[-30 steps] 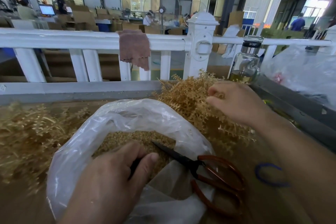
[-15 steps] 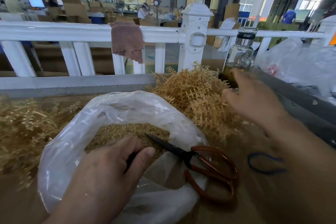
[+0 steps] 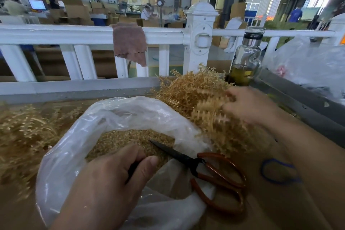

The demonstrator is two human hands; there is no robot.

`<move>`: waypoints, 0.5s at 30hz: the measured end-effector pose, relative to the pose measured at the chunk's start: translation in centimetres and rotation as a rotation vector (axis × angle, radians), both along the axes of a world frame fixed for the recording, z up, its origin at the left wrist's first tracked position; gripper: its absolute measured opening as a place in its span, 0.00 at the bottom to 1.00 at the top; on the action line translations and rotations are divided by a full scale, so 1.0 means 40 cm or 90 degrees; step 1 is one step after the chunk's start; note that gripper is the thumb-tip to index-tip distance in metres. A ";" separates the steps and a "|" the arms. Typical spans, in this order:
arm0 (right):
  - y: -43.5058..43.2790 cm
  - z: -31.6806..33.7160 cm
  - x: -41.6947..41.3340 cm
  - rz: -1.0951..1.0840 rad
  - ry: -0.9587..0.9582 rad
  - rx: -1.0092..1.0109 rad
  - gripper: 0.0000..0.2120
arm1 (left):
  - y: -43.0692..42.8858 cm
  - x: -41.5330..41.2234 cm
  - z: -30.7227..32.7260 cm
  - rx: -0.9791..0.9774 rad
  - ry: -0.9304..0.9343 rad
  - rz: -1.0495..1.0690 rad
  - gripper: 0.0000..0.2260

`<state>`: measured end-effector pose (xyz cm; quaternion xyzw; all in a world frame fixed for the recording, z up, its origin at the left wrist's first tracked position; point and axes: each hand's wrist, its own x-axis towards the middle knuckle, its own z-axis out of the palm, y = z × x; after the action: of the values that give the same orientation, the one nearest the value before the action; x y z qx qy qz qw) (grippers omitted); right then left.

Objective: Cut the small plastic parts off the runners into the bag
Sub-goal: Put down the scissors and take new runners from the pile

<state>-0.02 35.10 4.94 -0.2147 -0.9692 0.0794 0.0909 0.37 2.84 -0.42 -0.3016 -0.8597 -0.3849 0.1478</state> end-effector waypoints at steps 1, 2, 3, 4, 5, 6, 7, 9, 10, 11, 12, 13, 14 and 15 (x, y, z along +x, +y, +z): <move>0.007 0.012 -0.001 -0.006 0.090 -0.001 0.07 | 0.001 0.000 0.000 0.002 0.006 -0.001 0.17; 0.013 0.031 -0.003 -0.010 0.168 -0.005 0.07 | 0.001 -0.001 0.000 0.002 0.012 -0.001 0.16; 0.019 0.052 -0.006 -0.008 0.229 -0.013 0.08 | 0.001 -0.001 0.000 -0.002 0.017 -0.001 0.15; 0.023 0.075 -0.009 -0.004 0.278 -0.023 0.09 | 0.001 -0.001 0.000 -0.010 0.021 0.000 0.14; 0.026 0.097 -0.014 -0.001 0.315 -0.037 0.10 | 0.001 -0.001 0.000 -0.016 0.023 0.000 0.13; 0.025 0.118 -0.018 0.000 0.346 -0.062 0.12 | 0.000 0.000 0.000 -0.018 0.025 0.000 0.13; 0.021 0.137 -0.024 0.001 0.369 -0.098 0.14 | -0.001 0.000 -0.001 -0.017 0.027 -0.002 0.13; 0.007 0.157 -0.035 0.016 0.367 -0.142 0.15 | 0.000 0.000 -0.005 -0.008 0.027 -0.005 0.14; 0.001 0.156 -0.039 0.021 0.345 -0.136 0.15 | 0.000 0.000 -0.006 -0.007 0.029 -0.004 0.15; -0.001 0.151 -0.041 0.020 0.326 -0.121 0.14 | 0.000 0.000 -0.007 -0.008 0.034 -0.003 0.15; -0.006 0.147 -0.039 0.016 0.315 -0.103 0.14 | 0.000 -0.001 -0.007 -0.008 0.038 -0.003 0.16; -0.005 0.143 -0.039 0.007 0.318 -0.076 0.14 | -0.001 -0.001 -0.007 -0.007 0.035 -0.004 0.16; -0.010 0.142 -0.035 0.002 0.332 -0.055 0.14 | -0.001 -0.001 -0.006 -0.007 0.028 -0.007 0.16; -0.011 0.142 -0.035 -0.004 0.365 -0.068 0.14 | -0.001 -0.001 -0.005 -0.009 0.020 -0.011 0.16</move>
<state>-1.40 34.66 10.63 -0.1907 -0.8978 0.1875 0.3499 0.33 2.81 -0.61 -0.3161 -0.8572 -0.3754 0.1558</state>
